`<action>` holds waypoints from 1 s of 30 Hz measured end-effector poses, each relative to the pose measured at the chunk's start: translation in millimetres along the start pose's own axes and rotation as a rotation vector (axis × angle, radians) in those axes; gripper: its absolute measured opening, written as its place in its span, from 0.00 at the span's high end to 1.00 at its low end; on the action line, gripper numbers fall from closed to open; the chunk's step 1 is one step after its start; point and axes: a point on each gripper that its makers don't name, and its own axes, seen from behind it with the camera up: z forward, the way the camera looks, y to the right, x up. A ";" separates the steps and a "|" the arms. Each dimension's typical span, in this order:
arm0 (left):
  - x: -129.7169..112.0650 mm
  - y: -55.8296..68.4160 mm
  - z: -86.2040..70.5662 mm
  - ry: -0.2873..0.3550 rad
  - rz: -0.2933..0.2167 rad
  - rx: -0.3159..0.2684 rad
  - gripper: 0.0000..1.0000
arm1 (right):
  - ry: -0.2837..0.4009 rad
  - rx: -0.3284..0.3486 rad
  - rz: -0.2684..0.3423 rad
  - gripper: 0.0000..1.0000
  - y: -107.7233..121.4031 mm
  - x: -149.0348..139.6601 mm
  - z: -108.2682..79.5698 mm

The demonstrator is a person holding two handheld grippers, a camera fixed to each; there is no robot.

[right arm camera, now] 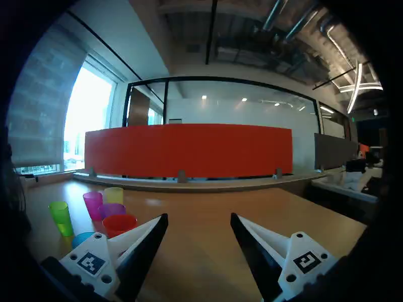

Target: Pour water

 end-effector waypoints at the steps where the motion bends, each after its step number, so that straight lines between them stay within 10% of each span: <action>1: 0.1 0.1 0.0 0.000 0.000 0.000 0.10 | 0.000 0.000 0.000 0.03 0.1 -0.1 0.1; 30: 1.7 -0.1 -0.7 -0.001 0.000 0.001 0.10 | 0.000 0.000 0.000 0.00 0.4 -0.2 0.3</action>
